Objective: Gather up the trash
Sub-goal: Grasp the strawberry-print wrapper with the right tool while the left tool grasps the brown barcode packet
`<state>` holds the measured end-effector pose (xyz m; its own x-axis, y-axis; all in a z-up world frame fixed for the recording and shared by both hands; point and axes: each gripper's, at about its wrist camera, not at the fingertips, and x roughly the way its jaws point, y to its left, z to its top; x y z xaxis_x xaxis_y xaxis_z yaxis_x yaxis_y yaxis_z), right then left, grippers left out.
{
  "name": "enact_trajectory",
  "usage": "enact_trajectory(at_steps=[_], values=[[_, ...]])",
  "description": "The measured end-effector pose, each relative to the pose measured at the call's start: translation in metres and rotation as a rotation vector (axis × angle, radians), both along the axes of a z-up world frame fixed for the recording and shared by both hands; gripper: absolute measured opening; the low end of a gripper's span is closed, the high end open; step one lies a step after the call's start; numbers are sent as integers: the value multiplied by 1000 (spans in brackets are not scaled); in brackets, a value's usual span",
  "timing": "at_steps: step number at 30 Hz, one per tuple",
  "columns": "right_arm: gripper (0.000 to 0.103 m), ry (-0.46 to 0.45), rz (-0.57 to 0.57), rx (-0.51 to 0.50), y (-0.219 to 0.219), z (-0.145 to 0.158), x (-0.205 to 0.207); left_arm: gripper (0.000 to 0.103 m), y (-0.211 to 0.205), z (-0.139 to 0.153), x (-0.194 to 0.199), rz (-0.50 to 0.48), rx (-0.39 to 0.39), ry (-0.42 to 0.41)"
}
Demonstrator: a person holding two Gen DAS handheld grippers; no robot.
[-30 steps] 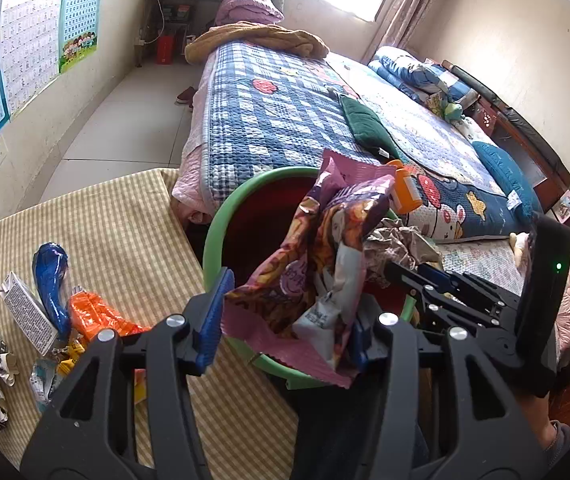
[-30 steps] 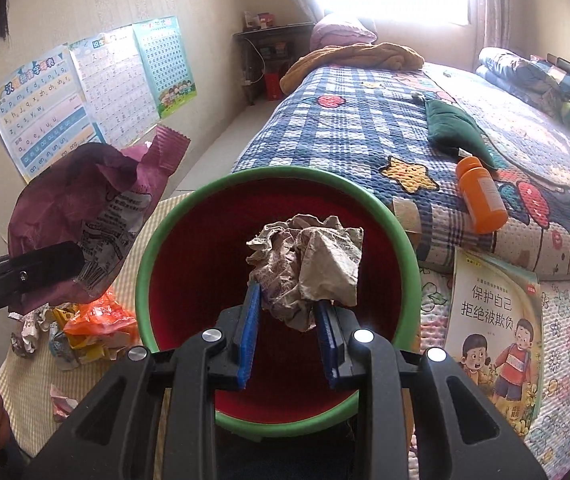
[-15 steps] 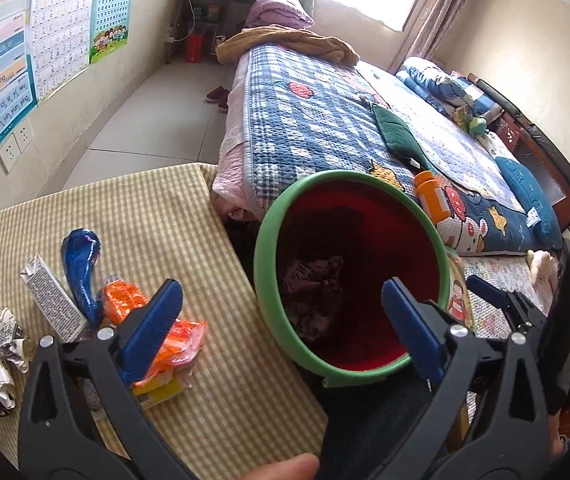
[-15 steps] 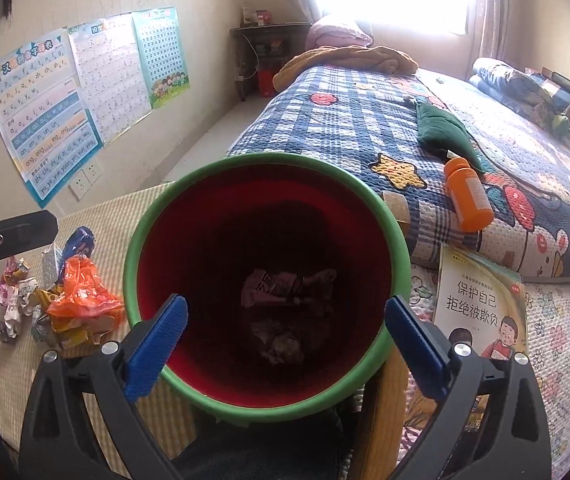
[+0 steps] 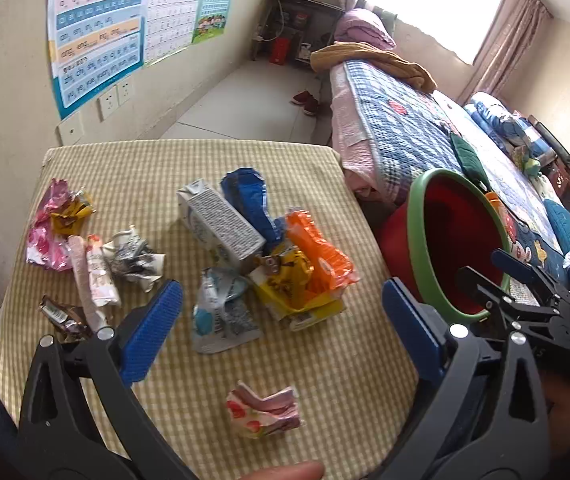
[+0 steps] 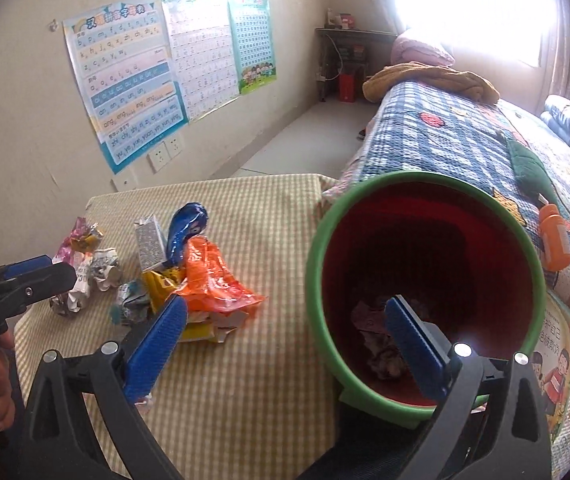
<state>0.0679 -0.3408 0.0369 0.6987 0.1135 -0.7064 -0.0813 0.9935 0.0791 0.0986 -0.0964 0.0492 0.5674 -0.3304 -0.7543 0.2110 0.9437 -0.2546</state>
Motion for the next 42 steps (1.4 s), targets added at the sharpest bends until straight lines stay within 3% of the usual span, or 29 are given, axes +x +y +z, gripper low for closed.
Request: enact_trajectory(at_steps=[9, 17, 25, 33, 38, 42], values=[[96, 72, 120, 51, 64, -23, 16, 98, 94, -19, -24, 176, 17, 38], [96, 140, 237, 35, 116, -43, 5, 98, 146, -39, -29, 278, 22, 81], [96, 238, 361, -39, 154, -80, -8, 98, 165, -70, -25, 300, 40, 157], [95, 287, 444, -110, 175, -110, -15, 98, 173, -80, -31, 317, 23, 180], [88, 304, 461, -164, 184, -121, -10, 98, 172, -83, -31, 318, 15, 188], [68, 341, 490, -181, 190, -130, -9, 98, 170, -86, -25, 313, 15, 196]])
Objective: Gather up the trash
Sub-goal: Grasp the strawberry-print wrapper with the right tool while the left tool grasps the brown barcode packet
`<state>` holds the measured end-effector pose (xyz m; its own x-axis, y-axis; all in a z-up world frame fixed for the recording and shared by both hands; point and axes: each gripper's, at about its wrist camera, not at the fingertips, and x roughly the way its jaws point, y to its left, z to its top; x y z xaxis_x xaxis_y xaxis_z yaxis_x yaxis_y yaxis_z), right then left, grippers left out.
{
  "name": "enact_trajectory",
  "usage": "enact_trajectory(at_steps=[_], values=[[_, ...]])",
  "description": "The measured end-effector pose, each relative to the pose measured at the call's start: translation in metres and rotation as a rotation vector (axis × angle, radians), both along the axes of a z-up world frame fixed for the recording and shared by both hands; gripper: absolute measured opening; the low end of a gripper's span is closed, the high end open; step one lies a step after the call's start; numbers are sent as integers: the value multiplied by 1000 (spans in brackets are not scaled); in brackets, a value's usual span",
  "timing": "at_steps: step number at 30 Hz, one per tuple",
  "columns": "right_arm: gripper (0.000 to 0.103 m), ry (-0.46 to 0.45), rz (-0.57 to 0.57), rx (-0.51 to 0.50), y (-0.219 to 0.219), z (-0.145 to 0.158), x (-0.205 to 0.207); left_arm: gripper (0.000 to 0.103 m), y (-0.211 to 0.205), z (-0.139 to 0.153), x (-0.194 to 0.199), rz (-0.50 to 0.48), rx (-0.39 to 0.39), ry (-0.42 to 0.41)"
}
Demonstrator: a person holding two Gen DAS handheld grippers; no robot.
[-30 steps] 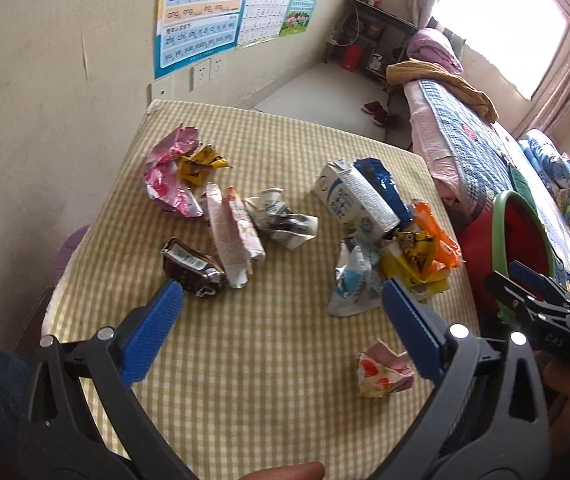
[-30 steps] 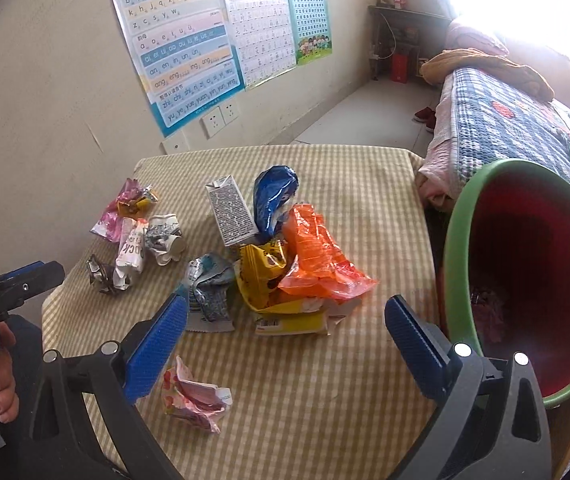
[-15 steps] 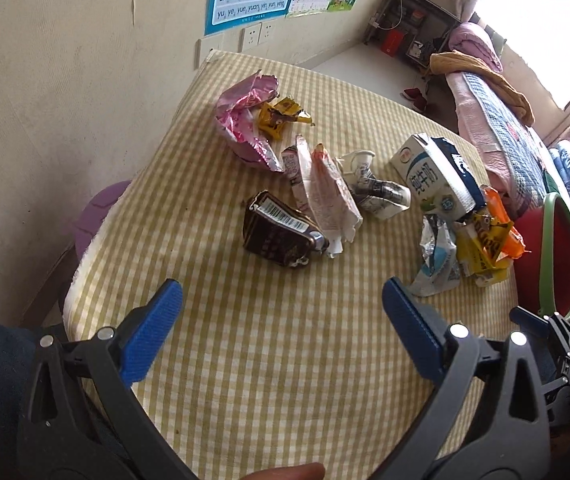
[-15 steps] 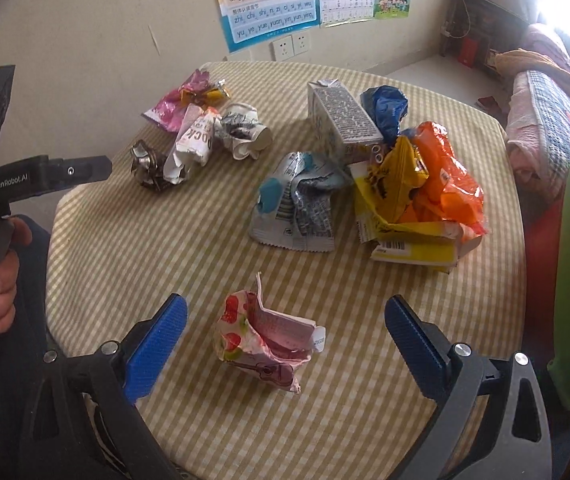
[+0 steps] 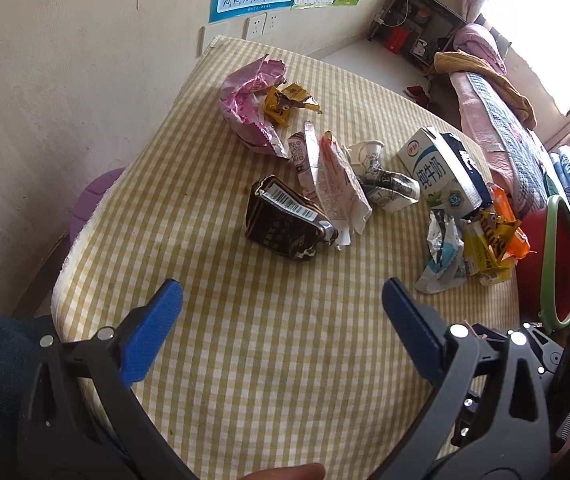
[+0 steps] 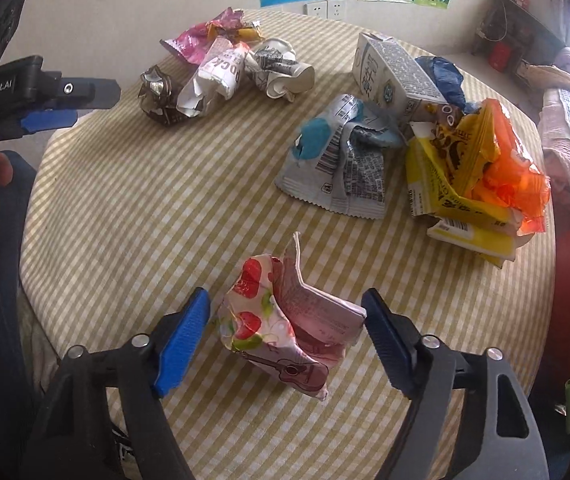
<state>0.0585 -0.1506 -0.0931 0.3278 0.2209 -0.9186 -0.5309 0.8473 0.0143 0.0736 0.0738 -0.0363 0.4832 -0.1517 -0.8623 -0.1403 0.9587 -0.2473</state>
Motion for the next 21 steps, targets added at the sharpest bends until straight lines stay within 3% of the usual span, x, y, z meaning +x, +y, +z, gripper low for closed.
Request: enact_trajectory(at_steps=[11, 13, 14, 16, 20, 21], values=[[64, -29, -29, 32, -9, 11, 0, 97, 3, -11, 33, 53, -33, 26], [64, -34, -33, 37, -9, 12, 1, 93, 4, -13, 39, 64, -49, 27], [64, -36, -34, 39, -9, 13, 1, 90, 5, -17, 42, 73, -54, 39], [64, -39, -38, 44, -9, 14, 2, 71, 9, -23, 46, 91, -77, 64], [64, -32, -50, 53, -12, 13, 4, 54, 11, -32, 50, 80, -135, 85], [64, -31, -52, 55, -12, 13, 4, 35, 10, -33, 49, 70, -145, 89]])
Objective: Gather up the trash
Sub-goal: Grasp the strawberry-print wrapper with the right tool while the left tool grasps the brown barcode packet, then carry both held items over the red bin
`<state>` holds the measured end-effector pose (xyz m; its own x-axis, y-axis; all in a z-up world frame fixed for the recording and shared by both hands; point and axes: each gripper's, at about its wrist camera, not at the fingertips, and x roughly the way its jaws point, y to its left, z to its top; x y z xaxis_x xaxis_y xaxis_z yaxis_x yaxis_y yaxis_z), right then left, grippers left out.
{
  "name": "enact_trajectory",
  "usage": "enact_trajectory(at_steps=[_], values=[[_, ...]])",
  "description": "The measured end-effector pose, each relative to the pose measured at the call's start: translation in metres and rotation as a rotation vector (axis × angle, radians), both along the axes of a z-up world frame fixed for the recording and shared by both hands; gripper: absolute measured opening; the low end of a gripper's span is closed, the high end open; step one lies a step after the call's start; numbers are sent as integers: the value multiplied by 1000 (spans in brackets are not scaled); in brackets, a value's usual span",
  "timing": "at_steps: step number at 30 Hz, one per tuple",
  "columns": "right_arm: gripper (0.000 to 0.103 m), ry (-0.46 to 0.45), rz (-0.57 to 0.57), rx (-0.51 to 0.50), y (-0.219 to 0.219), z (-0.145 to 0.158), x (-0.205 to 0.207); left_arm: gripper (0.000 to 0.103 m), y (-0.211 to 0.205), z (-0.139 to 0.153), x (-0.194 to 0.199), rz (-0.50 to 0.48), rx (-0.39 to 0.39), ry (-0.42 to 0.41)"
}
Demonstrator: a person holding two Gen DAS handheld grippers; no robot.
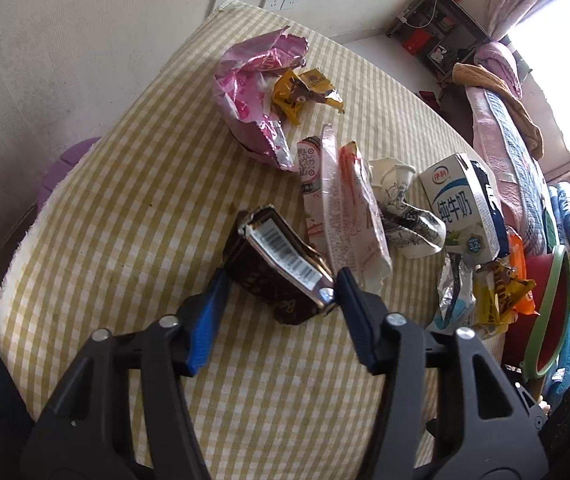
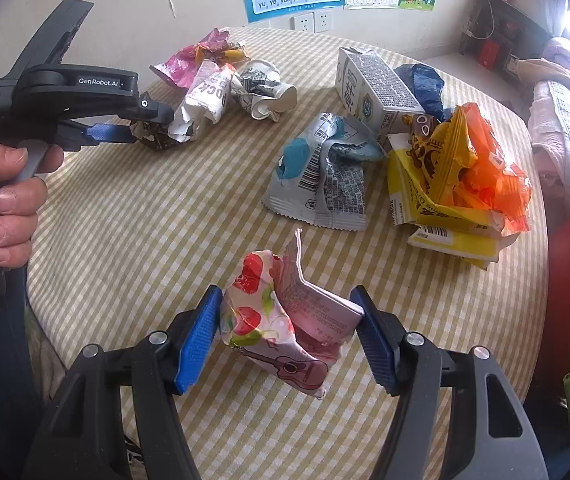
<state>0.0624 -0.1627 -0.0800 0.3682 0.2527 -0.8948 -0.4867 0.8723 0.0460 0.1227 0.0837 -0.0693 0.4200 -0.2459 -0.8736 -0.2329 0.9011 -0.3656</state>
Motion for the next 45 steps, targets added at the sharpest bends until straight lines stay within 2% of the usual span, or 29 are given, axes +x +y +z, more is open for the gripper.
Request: enact_trajectory(at_steps=[1, 3, 7, 12, 26, 36, 45], values=[[64, 0, -1, 3, 0, 0, 0, 30, 0, -1, -1, -6, 1, 4], [64, -4, -4, 10, -2, 2, -1, 29, -1, 0, -5, -13, 6, -9], [64, -8, -11, 21, -2, 3, 0, 28, -1, 2, -13, -18, 26, -22], [64, -31, -33, 46, -9, 12, -1, 28, -7, 19, -28, -31, 75, -61], [64, -88, -114, 110, -29, 42, -1, 29, -53, 58, -58, -169, 133, -142], [64, -176, -261, 156, -82, 78, 6, 29, -96, 81, -57, -277, 140, -200], [64, -231, -387, 163, -143, 99, 5, 29, -144, 99, -43, -377, 135, -245]])
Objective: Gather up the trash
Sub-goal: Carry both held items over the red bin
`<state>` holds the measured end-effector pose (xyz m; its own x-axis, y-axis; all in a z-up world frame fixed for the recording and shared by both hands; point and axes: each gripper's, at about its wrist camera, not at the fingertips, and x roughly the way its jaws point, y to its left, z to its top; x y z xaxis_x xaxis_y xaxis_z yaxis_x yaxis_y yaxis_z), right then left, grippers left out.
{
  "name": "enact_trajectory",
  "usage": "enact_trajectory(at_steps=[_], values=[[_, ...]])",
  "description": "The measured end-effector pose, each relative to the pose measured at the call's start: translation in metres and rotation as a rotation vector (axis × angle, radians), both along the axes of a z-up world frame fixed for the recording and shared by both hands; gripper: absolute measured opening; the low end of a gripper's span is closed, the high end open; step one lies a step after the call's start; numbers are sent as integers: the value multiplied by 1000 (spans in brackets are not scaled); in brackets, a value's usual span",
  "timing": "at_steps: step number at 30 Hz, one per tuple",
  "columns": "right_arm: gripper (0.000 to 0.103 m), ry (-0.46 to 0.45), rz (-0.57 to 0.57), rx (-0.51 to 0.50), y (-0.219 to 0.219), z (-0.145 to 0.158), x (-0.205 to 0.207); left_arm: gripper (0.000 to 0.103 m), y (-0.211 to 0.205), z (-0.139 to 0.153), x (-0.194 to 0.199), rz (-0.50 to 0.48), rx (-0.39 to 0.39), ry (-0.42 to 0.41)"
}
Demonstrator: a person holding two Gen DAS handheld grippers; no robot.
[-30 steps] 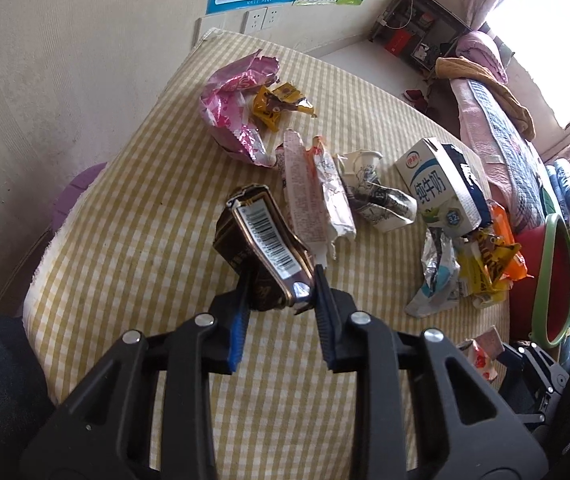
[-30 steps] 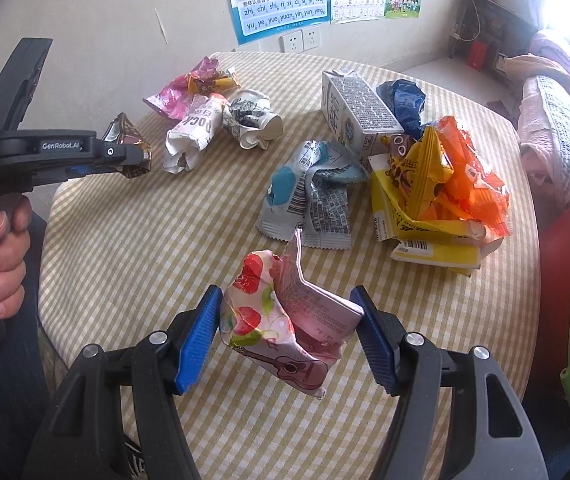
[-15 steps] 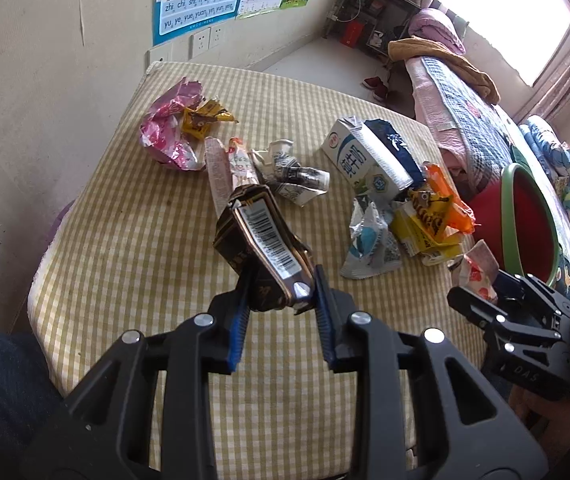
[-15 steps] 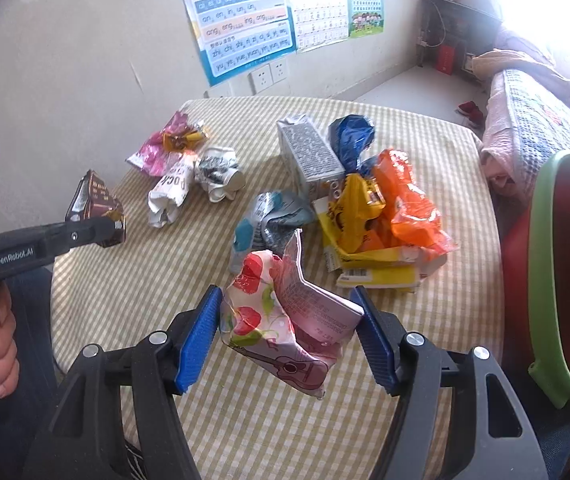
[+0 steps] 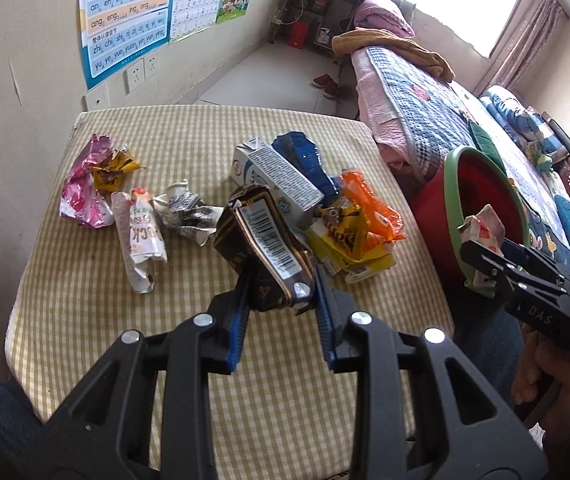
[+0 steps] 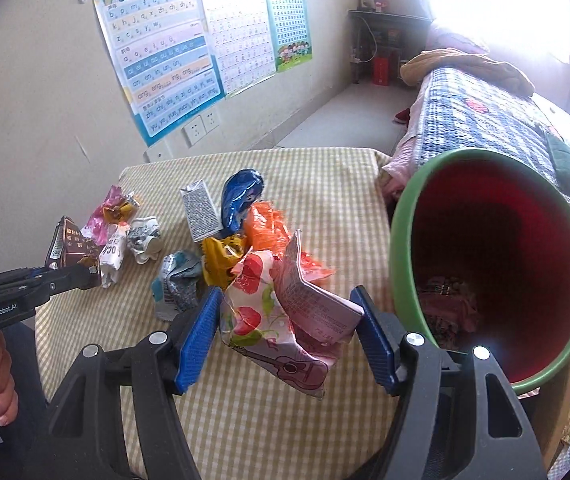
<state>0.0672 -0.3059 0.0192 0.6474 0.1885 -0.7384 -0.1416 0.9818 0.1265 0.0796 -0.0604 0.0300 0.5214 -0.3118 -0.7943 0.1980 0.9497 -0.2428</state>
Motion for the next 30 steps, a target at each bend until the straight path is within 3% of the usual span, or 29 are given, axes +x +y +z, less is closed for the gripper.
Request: enact_trajectory(at_steps=[12, 30], values=[[64, -47, -136, -3, -72, 20, -10, 29, -72, 12, 14, -137, -9, -24], [64, -39, -290, -15, -155, 14, -12, 29, -188, 28, 35, -353, -35, -45]])
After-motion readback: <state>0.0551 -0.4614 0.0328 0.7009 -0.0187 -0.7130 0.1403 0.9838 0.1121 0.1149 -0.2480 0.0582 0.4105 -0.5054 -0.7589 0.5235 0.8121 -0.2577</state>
